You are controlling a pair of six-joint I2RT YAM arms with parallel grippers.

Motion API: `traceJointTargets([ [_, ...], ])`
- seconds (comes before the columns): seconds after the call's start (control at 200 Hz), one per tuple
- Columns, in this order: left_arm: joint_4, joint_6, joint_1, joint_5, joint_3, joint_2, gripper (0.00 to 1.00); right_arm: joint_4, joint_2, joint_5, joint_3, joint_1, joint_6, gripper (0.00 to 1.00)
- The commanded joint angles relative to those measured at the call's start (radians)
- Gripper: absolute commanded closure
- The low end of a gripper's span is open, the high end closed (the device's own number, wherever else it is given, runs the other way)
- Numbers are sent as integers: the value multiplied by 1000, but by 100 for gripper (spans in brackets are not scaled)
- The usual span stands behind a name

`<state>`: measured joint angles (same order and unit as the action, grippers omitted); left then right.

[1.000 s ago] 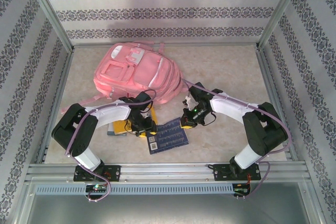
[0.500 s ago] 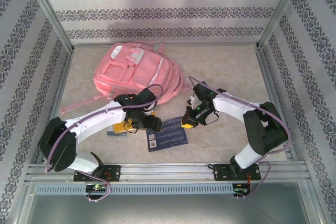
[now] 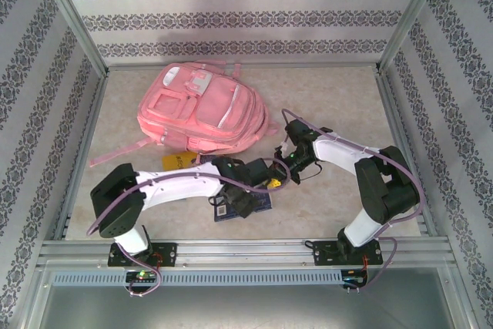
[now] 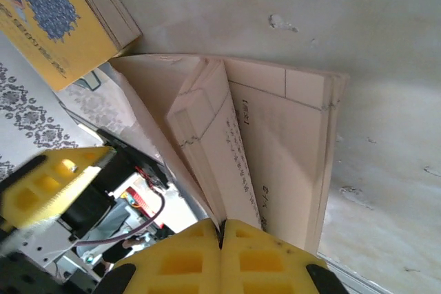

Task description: Pack the student bag

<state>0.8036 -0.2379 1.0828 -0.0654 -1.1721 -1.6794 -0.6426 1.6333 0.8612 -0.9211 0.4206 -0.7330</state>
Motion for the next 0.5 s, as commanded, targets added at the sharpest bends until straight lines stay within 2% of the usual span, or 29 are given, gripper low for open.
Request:
traceJointTargets([
  [0.0,-69,126,47,-75,-42,-25,14,27,15,56,-32,-20,-51,100],
  [0.255,-104,161,79,-72,-42,-59,12,86,8,76,-2,-57,-107,100],
  [0.495,-122,159,86,48,-27,-48,15,125,18,79,14,-71,-141,100],
])
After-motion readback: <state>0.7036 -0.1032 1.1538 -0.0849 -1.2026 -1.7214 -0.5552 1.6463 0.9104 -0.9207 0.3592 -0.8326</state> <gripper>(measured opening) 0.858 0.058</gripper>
